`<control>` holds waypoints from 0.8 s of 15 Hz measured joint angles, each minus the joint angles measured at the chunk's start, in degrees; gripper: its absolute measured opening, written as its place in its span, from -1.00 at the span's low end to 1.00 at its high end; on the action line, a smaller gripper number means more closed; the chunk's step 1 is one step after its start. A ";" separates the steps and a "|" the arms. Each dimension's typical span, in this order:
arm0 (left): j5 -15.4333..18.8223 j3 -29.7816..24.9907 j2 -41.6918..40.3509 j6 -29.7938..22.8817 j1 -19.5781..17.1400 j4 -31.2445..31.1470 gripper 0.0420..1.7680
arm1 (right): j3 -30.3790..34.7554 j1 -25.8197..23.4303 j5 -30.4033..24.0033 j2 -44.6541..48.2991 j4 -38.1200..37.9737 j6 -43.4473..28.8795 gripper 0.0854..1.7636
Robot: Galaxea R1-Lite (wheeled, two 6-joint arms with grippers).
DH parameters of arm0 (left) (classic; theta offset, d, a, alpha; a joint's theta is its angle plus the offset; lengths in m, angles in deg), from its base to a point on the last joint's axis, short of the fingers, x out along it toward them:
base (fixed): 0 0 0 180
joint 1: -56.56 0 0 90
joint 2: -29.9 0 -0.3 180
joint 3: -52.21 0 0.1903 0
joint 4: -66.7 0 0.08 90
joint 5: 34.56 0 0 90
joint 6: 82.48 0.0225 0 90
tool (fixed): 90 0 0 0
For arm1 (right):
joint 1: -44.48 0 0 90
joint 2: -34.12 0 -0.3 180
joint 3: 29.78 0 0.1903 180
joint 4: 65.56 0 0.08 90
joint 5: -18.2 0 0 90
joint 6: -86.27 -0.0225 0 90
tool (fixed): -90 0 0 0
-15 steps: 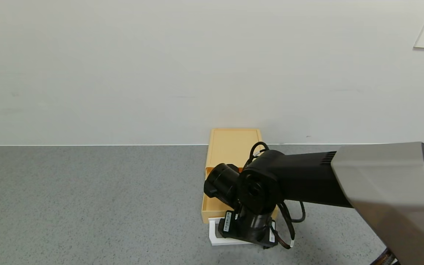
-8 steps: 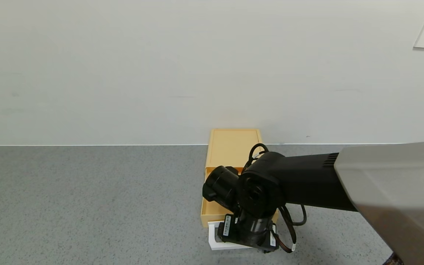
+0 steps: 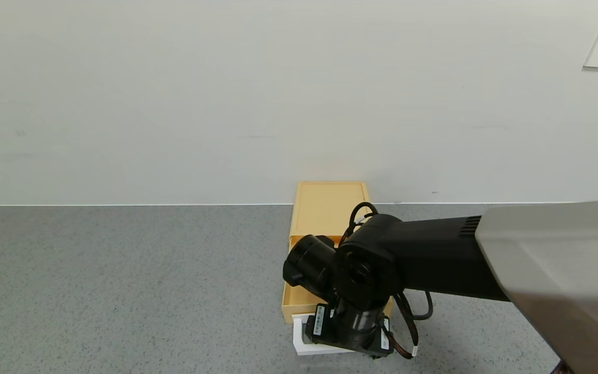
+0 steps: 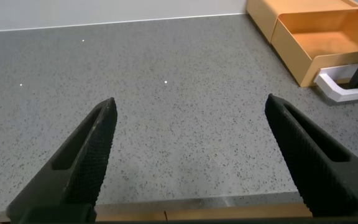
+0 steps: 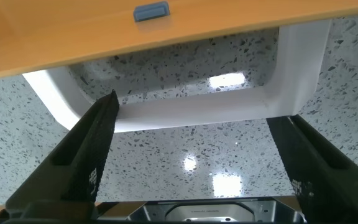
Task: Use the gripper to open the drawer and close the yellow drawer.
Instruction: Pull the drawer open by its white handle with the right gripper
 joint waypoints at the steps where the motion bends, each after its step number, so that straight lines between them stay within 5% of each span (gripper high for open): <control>1: 0.00 0.00 0.00 0.00 -0.02 0.02 0.94 | -0.05 0.00 -0.02 0.05 -0.02 -0.04 0.94; 12: -0.02 0.00 0.00 0.00 0.00 0.00 0.94 | -0.06 -0.61 -3.41 -0.59 0.15 -5.00 0.94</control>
